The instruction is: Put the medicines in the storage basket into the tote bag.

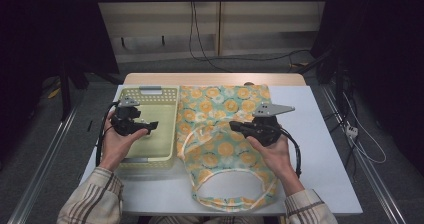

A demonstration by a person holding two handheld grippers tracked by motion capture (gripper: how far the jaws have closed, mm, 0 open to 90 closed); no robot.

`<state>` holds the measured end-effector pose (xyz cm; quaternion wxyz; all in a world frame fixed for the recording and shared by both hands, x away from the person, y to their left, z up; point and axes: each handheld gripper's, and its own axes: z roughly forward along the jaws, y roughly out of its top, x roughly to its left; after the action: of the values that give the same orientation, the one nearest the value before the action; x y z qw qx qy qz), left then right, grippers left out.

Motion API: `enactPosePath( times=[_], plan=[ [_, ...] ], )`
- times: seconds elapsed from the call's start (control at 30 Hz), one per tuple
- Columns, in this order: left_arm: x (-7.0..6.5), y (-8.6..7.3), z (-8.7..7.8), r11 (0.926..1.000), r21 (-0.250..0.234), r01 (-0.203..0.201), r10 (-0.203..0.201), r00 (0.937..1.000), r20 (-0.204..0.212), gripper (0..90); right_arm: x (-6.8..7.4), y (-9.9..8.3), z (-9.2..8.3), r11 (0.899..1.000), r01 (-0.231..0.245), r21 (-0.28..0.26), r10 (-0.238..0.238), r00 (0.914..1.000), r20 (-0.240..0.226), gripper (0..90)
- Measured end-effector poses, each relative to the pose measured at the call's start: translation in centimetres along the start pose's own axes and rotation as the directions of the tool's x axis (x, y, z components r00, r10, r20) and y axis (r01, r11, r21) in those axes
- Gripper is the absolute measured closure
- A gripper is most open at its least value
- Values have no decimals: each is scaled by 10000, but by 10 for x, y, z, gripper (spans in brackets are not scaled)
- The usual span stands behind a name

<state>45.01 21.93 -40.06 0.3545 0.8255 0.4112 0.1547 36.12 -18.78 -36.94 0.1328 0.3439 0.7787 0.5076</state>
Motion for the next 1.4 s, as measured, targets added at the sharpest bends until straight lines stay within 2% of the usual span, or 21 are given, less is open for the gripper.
enactPosePath(
  times=[0.07, 0.1, 0.17, 0.37, 0.4, 0.47, 0.53, 0.6, 0.67, 0.73, 0.77, 0.93, 1.07, 1.2, 1.27, 1.33, 1.4],
  plan=[
    [4, -2, 4, 9995, 237, 189, -188, 9998, -15, 216, 1, 0, 0, 10000, -14, 15, 14, 10000, -3, 900],
    [5, -3, 6, 9993, 303, 219, -219, 9998, -21, 262, 1, 0, 0, 10000, 15, 13, -15, 10000, -15, 900],
    [6, -4, 8, 9979, 641, 130, -138, 9998, 125, 289, 1, 0, 0, 10000, 14, 12, -14, 10000, -20, 900],
    [7, -6, 16, 9914, 1306, 10, 0, 10000, -74, 350, 1, 0, 1, 10000, -9, 39, 9, 10000, -19, 900],
    [8, -6, 18, 9892, 1463, 79, -79, 10000, -9, 349, 1, 0, 1, 10000, -1, 57, 1, 10000, 2, 900],
    [12, -9, 22, 9818, 1824, 523, -546, 9985, 78, 357, 1, 0, 1, 10000, -13, 54, 13, 10000, -13, 900],
    [13, -10, 23, 9787, 1955, 629, -647, 9979, 27, 384, 1, -1, 1, 10000, -7, 64, 7, 10000, -13, 900],
    [13, -10, 23, 9776, 2033, 547, -578, 9983, 95, 471, 1, -1, 1, 10000, 1, 89, -1, 10000, -32, 900],
    [12, -10, 25, 9745, 2191, 479, -499, 9987, 38, 484, 1, -1, 1, 9999, -21, 122, 22, 10000, -23, 900],
    [12, -10, 26, 9717, 2296, 547, -560, 9984, -11, 554, 1, -1, 1, 9999, -14, 171, 14, 10000, -25, 900],
    [12, -10, 26, 9725, 2274, 502, -514, 9987, -3, 587, 1, -2, 2, 9998, -15, 197, 16, 10000, -45, 900],
    [9, -9, 25, 9721, 2337, 207, -168, 9997, -185, 601, 1, -2, 2, 9997, -34, 244, 34, 10000, -23, 900],
    [9, -9, 24, 9745, 2215, 364, -352, 9993, -95, 603, 1, -2, 2, 9997, -6, 246, 7, 10000, -37, 900],
    [10, -8, 22, 9787, 2026, 323, -362, 9992, 156, 603, 1, -2, 1, 9998, -12, 220, 13, 10000, -25, 900],
    [11, -7, 20, 9818, 1870, 328, -389, 9988, 291, 603, 1, -2, 1, 9998, -23, 222, 23, 10000, -27, 900],
    [10, -6, 17, 9869, 1575, 359, -390, 9991, 164, 603, 0, -2, 1, 9997, -43, 226, 43, 10000, -23, 900],
    [10, -5, 14, 9903, 1323, 428, -469, 9985, 278, 603, 0, -2, 1, 9997, -45, 222, 46, 10000, -28, 900]
  ],
)
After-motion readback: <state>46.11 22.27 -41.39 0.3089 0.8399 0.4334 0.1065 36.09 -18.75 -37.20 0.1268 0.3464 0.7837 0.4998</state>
